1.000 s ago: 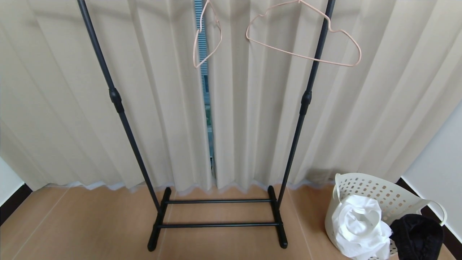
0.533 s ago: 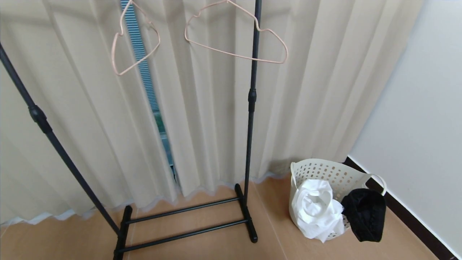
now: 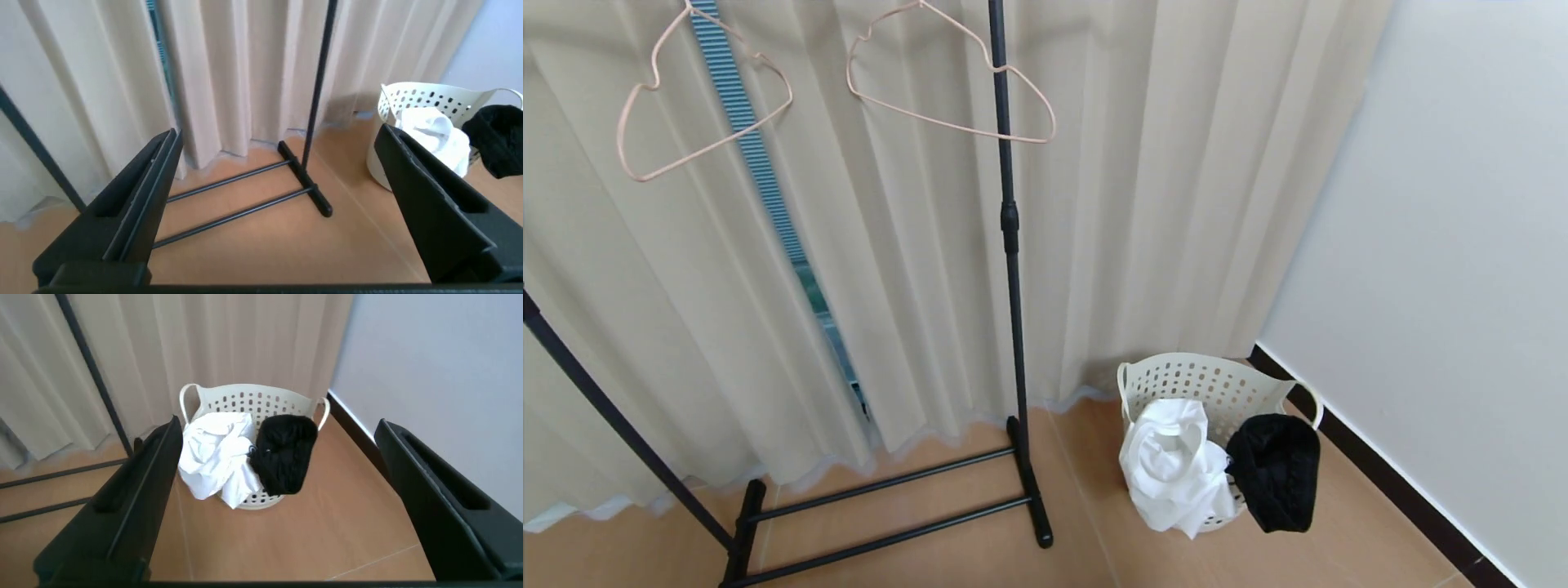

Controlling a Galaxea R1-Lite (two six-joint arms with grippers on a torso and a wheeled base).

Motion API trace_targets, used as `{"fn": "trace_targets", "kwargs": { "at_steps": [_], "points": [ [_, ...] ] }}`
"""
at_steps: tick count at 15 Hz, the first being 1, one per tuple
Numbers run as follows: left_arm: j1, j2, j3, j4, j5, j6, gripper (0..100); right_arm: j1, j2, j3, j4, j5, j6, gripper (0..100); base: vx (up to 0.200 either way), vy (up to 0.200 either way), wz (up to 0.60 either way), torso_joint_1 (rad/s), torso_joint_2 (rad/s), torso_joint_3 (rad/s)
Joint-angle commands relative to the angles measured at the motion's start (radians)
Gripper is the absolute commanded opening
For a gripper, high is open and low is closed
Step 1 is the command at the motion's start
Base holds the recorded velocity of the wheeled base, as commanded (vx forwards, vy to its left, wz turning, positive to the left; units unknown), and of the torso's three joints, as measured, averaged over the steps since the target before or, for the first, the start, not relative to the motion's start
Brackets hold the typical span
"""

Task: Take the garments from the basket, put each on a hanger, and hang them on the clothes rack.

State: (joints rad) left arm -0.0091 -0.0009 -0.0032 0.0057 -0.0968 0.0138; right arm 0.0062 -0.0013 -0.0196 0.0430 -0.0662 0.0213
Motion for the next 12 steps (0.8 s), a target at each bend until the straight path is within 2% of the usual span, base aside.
{"fn": "trace_targets", "kwargs": {
  "at_steps": [1, 5, 11, 12],
  "points": [
    [-0.002, 0.001, 0.000, 0.000, 0.000, 0.000, 100, 0.000, 0.001, 0.001, 0.000, 0.000, 0.000, 100, 0.000, -0.200, 0.00, 0.002, 0.00, 0.002],
    [0.000, 0.001, 0.000, 0.000, 0.000, 0.000, 100, 0.001, 0.001, 0.001, 0.000, 0.000, 0.000, 100, 0.000, -0.200, 0.00, 0.002, 0.00, -0.001],
    [-0.002, 0.001, 0.000, 0.000, 0.000, 0.000, 100, 0.000, 0.001, 0.000, 0.000, 0.000, 0.000, 100, 0.200, 0.000, 0.00, 0.002, 0.00, 0.002],
    [-0.002, 0.001, 0.000, 0.000, 0.000, 0.000, 100, 0.001, 0.001, 0.000, 0.000, 0.000, 0.000, 100, 0.000, -0.200, 0.00, 0.002, 0.00, 0.002]
  ]
}}
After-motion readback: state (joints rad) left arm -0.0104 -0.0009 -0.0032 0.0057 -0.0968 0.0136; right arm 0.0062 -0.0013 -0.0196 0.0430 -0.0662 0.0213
